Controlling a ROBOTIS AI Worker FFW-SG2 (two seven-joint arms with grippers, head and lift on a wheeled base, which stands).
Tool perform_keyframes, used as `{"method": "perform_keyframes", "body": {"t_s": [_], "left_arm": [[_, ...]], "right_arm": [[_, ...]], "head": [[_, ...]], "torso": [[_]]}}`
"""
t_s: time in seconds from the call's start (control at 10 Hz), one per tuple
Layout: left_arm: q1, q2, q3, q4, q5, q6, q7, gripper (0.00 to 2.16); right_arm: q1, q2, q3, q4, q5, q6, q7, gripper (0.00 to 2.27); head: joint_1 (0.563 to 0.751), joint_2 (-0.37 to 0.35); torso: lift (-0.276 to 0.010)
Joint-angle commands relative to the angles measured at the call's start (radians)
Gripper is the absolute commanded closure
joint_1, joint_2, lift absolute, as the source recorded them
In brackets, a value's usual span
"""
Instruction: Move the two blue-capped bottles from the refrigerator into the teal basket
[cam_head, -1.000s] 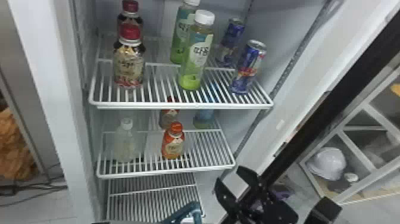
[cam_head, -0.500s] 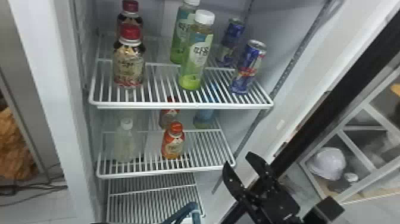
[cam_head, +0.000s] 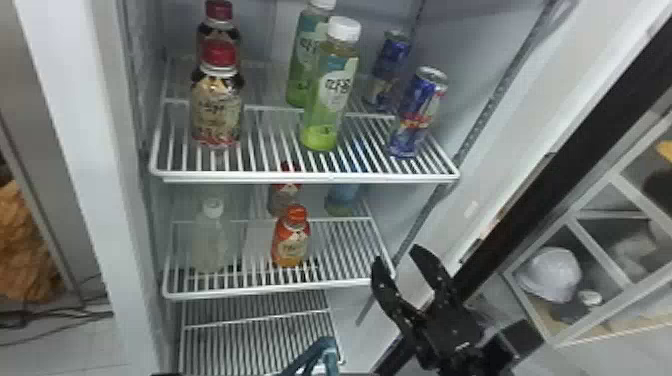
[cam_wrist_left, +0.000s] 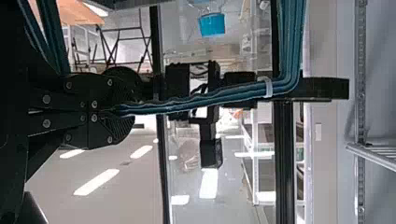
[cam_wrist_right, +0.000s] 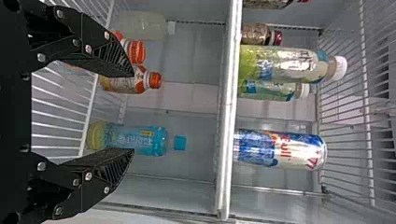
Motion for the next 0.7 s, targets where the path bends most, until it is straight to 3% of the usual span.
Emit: {"method": "perform_keyframes", "body": {"t_s": [0.0, 0.6], "left_arm": [[0.002, -0.002, 0.000, 0.002, 0.003, -0.005, 0.000, 1.15], [0.004, -0.005, -0.002, 0.009, 0.010, -0.012, -0.001, 1.15]], "right_arm": [[-0.043, -0.004, 0.022, 0.061, -0.001, -0.018, -0.016, 0.50], [-0.256, -0.020, 0.108, 0.334, 0.029, -0.099, -0.111, 0.50]], "head": [[0.695, -0.350], [0.695, -0.350]], "torso": [[-0.136], [-0.136]]}}
